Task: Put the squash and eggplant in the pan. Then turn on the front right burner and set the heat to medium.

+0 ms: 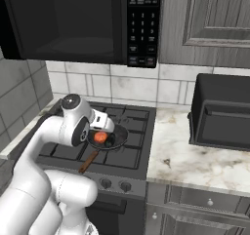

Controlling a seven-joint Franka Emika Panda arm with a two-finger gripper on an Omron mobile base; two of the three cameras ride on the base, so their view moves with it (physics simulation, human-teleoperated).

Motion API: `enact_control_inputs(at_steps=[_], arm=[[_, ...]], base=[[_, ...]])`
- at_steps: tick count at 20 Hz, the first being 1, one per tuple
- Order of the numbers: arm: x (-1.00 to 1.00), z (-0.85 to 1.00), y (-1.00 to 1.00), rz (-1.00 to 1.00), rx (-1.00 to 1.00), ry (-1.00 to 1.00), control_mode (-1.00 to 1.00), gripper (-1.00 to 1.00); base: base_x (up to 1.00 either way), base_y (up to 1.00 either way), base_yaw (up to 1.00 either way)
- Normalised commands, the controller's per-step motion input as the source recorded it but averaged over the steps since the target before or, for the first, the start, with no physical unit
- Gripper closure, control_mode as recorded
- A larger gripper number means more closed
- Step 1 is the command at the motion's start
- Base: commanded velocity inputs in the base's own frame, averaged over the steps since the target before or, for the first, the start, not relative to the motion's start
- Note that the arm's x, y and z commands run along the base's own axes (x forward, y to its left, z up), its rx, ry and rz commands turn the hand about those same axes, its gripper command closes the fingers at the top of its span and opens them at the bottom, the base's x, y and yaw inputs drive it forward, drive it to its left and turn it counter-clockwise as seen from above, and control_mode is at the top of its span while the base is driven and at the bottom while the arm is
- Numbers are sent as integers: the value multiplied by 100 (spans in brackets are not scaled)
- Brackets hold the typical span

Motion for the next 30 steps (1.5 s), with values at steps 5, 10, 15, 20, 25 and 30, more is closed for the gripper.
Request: enact_control_inputs(at_steps=[5,10,15,20,25,30], arm=[[-28,0,0,0,0,-11,-100,-100],[-4,0,0,0,0,-1,-100,-100],[0,0,0,0,0,0,-100,-100],[0,0,0,0,0,0,-100,-100],[-3,0,0,0,0,0,-100,-100],[-44,0,0,0,0,-6,-100,-100]], base=[[0,0,0],[0,0,0],[0,0,0],[0,0,0],[0,0,0],[0,0,0]])
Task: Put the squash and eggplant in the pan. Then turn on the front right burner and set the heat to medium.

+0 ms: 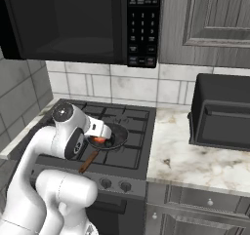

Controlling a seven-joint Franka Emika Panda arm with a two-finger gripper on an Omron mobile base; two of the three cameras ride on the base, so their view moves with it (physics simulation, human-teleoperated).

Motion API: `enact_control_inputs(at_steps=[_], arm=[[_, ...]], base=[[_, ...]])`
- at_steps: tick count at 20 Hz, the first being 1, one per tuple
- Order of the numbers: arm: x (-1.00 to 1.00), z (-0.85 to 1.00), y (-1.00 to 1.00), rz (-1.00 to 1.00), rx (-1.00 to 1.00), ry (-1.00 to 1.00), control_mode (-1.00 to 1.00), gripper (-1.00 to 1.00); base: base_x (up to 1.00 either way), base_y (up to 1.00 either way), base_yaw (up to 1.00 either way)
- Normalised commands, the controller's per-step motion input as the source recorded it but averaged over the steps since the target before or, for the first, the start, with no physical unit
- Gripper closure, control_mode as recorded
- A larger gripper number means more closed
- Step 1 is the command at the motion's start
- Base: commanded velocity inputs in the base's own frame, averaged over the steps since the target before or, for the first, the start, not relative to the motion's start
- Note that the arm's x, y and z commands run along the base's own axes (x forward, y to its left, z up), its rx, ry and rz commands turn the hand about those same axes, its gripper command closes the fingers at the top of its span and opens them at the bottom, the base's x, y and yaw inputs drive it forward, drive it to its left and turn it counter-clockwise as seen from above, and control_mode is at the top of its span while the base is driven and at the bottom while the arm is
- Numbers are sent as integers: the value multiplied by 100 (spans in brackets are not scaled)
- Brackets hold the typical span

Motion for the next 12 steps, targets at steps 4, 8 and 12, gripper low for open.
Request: enact_control_inputs(at_steps=[4,8,12], arm=[[-62,0,0,0,0,-12,-100,-100],[-35,0,3,0,0,-9,-100,-100],[18,0,7,0,0,0,-100,-100]], base=[[0,0,0],[0,0,0],[0,0,0]])
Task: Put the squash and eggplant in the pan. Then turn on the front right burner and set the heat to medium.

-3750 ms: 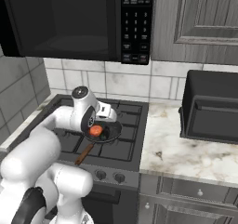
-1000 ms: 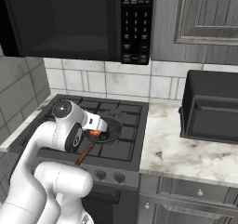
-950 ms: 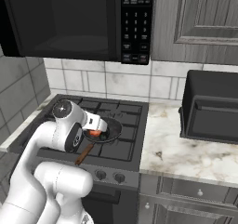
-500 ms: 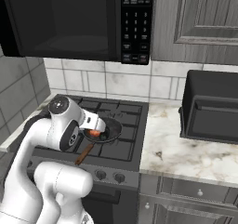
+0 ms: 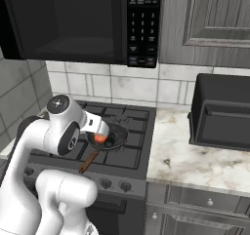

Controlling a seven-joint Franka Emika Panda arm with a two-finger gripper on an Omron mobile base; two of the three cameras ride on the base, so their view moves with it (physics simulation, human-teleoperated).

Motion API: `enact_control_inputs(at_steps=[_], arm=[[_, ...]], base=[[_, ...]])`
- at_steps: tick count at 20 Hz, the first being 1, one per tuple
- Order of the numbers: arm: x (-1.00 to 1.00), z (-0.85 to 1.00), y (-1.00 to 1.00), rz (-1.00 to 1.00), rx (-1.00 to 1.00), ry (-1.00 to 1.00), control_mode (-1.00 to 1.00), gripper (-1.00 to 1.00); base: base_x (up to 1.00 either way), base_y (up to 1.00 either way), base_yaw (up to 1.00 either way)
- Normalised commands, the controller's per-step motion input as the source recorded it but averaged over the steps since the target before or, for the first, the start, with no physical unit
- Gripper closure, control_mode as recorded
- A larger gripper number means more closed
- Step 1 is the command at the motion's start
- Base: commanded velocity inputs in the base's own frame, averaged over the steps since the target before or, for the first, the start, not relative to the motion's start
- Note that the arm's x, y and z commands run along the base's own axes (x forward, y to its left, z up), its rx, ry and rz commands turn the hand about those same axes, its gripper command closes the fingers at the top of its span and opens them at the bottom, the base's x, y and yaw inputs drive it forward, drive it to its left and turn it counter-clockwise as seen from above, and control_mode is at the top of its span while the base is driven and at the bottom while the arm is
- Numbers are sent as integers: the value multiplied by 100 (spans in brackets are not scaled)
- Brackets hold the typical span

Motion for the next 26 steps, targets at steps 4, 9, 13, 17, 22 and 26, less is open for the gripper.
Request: enact_control_inputs(at_steps=[4,9,13,17,22,26], arm=[[0,0,0,0,0,0,-100,-100],[0,0,0,0,0,0,-100,-100],[-3,0,0,0,0,0,-100,-100],[-2,0,0,0,0,0,100,-100],[0,0,0,0,0,0,100,-100],[0,0,0,0,0,0,100,-100]], base=[[0,0,0],[0,0,0],[0,0,0],[-29,0,0],[-72,0,0],[-9,18,0]])
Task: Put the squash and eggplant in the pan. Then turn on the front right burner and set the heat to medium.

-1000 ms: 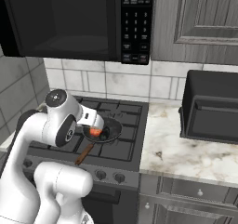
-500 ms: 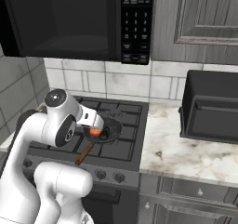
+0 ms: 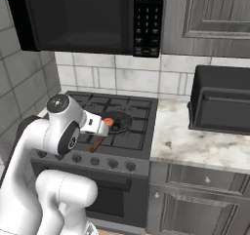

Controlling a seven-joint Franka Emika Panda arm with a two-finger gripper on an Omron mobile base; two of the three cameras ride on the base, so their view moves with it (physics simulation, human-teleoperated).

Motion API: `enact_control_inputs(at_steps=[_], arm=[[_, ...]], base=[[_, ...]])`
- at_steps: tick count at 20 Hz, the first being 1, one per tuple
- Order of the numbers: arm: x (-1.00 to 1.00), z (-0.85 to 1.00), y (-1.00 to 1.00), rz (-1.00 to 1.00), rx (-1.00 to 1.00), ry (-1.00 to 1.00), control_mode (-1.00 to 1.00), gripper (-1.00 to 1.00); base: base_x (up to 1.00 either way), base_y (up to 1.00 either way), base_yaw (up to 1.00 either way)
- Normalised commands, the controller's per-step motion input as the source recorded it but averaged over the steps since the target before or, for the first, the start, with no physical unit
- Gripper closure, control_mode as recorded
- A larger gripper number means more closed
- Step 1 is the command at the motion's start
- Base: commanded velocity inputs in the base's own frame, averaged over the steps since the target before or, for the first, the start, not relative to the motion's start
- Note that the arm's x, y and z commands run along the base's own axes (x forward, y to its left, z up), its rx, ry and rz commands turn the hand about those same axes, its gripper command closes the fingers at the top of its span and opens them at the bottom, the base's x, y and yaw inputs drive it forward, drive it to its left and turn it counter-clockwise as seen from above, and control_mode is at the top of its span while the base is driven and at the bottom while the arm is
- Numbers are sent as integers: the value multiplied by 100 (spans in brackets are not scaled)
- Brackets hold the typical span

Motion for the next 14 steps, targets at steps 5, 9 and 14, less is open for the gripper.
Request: enact_control_inputs(at_steps=[5,9,14], arm=[[0,0,0,0,0,0,100,-100],[0,0,0,0,0,0,100,-100],[0,0,0,0,0,0,100,-100]], base=[[0,54,0],[0,66,4],[2,27,2]])
